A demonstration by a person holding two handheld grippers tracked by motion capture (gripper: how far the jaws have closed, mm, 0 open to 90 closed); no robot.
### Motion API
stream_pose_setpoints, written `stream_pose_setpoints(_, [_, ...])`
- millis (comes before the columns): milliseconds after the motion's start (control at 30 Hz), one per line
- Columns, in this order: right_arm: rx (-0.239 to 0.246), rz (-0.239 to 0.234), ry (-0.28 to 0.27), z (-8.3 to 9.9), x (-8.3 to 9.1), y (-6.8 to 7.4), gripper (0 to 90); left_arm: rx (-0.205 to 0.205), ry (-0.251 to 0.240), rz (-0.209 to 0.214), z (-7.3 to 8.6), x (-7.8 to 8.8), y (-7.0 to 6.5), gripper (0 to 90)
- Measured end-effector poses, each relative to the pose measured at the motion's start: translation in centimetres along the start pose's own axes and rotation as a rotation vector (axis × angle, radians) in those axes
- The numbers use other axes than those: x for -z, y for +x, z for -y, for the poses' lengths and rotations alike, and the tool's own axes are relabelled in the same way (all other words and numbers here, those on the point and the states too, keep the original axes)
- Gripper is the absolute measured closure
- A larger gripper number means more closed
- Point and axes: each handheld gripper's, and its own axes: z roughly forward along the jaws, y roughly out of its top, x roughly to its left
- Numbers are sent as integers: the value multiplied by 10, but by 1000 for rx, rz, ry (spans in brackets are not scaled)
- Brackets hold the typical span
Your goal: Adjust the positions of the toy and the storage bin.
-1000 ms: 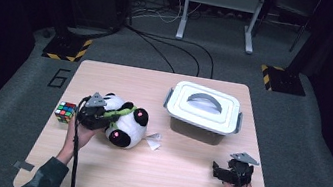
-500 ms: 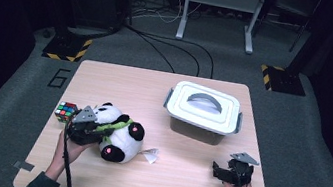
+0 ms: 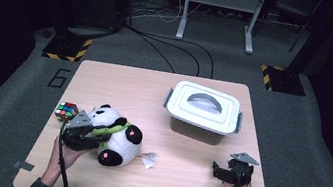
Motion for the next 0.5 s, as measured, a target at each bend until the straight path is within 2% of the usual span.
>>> stream_pose_setpoints(67, [0,0,-1,0,0,0,75,-5,-4,-30,-1,4,-2,437])
stream_pose_setpoints(200, [0,0,-1,0,0,0,75,1,-4,-60,2,16,-2,253])
stream_pose_setpoints(333, [0,-1,-1,0,0,0,75,28,-18,-91,10,31,1,147])
stream_pose_setpoints(400, [1,0,-1,0,0,0,75,34,-11,-122,16,38,5,93])
stream_pose_setpoints(500, [0,0,-1,0,0,0,75,66,-28,-144,28,46,10,55])
